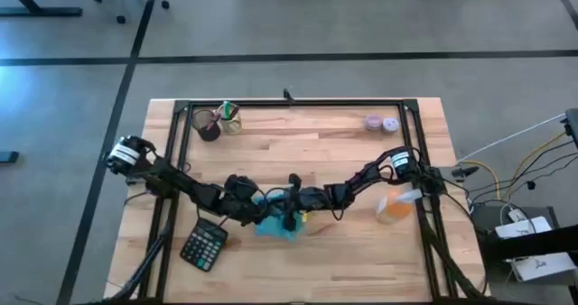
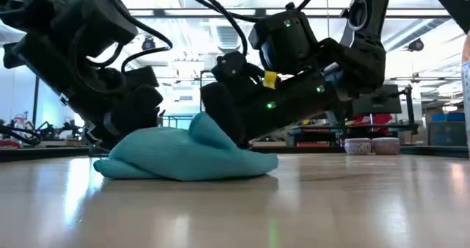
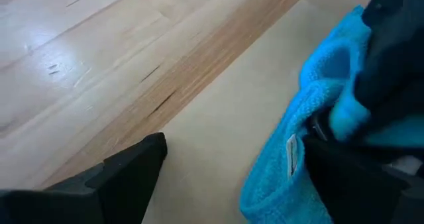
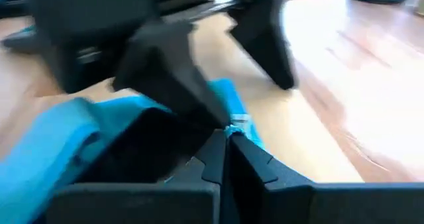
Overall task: Apply microfiber cloth
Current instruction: Wipe the front of the cellphone with the blue microfiber cloth
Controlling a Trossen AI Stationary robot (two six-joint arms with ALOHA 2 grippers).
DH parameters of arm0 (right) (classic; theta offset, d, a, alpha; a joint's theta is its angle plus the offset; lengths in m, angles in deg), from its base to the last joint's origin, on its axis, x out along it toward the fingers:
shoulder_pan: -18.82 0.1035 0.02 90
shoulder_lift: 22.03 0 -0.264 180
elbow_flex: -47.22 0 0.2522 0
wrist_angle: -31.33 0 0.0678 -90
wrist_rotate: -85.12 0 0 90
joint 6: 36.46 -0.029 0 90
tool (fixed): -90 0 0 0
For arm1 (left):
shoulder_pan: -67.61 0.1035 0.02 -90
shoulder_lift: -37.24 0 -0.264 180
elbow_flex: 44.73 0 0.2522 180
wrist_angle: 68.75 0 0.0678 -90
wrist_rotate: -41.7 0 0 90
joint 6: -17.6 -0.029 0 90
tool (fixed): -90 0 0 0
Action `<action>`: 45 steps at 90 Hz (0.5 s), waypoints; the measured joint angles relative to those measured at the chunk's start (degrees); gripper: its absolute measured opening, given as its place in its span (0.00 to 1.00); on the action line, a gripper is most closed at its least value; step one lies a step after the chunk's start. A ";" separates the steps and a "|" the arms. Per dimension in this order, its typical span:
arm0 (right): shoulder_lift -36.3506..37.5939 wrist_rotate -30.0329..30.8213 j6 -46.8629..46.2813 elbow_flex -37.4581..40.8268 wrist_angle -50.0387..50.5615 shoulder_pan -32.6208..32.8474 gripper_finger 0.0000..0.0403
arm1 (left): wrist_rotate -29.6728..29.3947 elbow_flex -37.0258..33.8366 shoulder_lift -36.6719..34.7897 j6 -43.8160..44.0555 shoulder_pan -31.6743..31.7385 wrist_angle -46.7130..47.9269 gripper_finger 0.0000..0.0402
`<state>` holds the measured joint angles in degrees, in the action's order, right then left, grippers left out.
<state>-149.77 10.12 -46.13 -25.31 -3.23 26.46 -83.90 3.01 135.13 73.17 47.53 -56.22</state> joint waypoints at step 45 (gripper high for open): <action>0.09 -34.13 10.52 -0.94 2.44 2.84 0.00 | 0.18 0.00 -0.17 0.04 -0.07 1.15 0.87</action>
<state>-149.68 -24.00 -35.61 -26.24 -0.78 29.31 -83.71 3.01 134.96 73.21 47.46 -55.07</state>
